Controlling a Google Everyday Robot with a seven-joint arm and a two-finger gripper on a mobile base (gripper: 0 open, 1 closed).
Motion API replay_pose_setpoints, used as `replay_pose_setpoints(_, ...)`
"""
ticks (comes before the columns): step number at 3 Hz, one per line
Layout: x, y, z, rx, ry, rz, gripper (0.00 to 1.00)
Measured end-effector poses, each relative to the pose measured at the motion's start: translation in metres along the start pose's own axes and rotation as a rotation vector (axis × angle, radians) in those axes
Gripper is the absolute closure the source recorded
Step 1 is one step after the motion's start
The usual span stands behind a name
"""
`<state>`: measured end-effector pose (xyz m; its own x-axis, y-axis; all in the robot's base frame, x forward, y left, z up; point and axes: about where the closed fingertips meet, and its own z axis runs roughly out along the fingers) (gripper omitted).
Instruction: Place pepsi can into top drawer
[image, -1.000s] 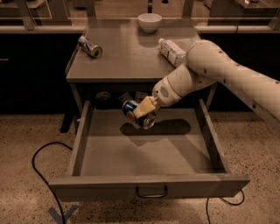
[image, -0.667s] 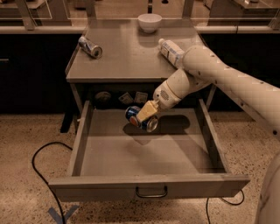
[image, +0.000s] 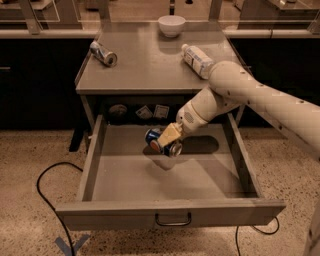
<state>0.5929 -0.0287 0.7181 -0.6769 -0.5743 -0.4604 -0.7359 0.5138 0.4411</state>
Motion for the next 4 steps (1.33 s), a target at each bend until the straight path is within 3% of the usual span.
replay_pose_setpoints(2,0.095,-0.022,0.051,0.036,0.094,0.033,1.00)
replay_pose_setpoints(3,0.094,-0.021,0.051,0.036,0.094,0.033,1.00)
replay_pose_setpoints(4,0.094,-0.021,0.051,0.036,0.094,0.033,0.80)
